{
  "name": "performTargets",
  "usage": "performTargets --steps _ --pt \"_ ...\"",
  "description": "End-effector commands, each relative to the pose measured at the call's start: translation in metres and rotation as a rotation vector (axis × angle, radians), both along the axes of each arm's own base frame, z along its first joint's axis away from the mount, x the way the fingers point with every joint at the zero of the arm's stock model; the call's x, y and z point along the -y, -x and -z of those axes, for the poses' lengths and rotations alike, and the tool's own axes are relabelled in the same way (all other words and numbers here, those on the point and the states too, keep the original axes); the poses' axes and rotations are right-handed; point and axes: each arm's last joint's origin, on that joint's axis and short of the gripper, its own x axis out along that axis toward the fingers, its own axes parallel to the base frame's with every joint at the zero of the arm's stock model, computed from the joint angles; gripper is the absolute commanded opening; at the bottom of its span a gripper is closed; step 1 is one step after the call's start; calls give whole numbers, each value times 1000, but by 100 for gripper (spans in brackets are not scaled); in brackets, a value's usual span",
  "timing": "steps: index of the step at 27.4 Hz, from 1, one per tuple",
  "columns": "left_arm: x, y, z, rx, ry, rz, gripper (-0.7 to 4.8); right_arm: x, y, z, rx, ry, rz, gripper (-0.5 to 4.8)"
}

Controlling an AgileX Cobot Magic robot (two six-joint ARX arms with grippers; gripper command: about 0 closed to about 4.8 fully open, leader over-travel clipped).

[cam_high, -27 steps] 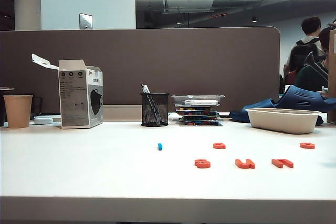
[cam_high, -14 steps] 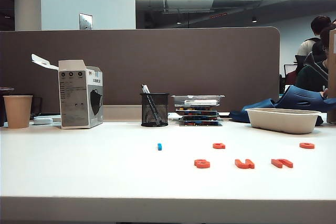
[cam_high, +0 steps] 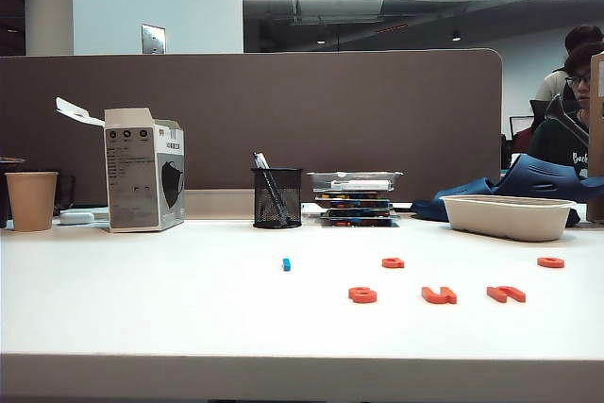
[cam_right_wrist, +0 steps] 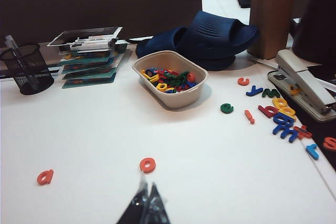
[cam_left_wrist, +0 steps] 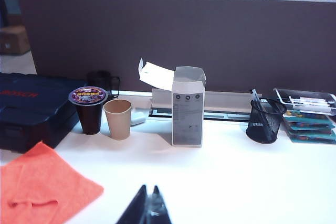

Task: Select the appropriate letters from the row of letter magnets placed on the table to arrange into the word "sun".

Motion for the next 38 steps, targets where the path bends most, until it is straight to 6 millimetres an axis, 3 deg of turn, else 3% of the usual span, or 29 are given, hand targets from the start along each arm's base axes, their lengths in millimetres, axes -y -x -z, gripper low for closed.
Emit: performTargets --steps 1,3,8,14,24,30,38 --pt "1 3 18 39 7 34 -5 -1 -4 8 57 -19 -6 -7" --pt "1 6 31 64 8 41 -5 -1 -7 17 51 -18 -5 -6" --pt "3 -8 52 5 5 73 -5 -1 -16 39 11 -15 -3 -7" --pt "3 -36 84 51 68 31 -5 -2 -27 65 21 0 0 -7" --pt "6 -64 138 124 99 41 -5 -2 -31 78 13 101 -13 -6" --pt "6 -68 153 86 97 35 -5 -2 -33 91 -23 103 -14 -6" --pt "6 -69 158 75 96 32 -5 -2 -33 90 -16 103 -13 -1"
